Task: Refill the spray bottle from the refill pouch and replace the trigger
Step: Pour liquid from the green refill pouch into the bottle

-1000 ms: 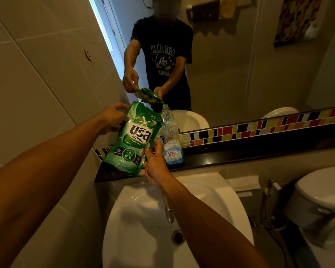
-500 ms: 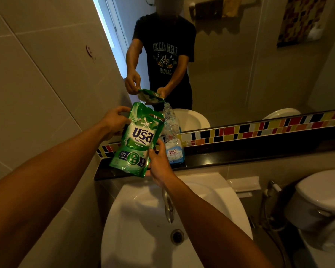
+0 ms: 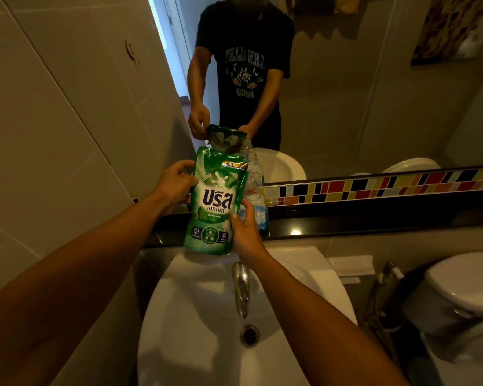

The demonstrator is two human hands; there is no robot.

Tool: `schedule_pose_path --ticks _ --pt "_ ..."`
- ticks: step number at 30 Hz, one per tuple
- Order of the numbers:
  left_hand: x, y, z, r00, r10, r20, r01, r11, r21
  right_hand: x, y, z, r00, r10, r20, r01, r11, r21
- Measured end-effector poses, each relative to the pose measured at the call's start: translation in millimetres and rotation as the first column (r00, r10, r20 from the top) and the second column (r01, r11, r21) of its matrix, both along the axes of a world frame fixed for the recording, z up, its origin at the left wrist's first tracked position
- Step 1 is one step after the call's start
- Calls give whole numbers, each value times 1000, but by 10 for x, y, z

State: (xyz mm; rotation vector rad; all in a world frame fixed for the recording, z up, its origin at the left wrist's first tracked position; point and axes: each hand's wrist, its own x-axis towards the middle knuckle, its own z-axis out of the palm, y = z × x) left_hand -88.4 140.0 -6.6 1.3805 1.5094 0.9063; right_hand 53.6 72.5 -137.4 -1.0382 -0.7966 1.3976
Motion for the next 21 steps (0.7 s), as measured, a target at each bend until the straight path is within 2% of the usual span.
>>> schedule_pose_path --ticks 11,21 --pt "-140 -5 -490 948 55 315 -43 998 -46 204 140 -120 955 -61 290 56 998 28" --pt "-643 -131 -766 888 128 442 -122 992 -42 -49 439 -46 895 -24 446 16 1000 23"
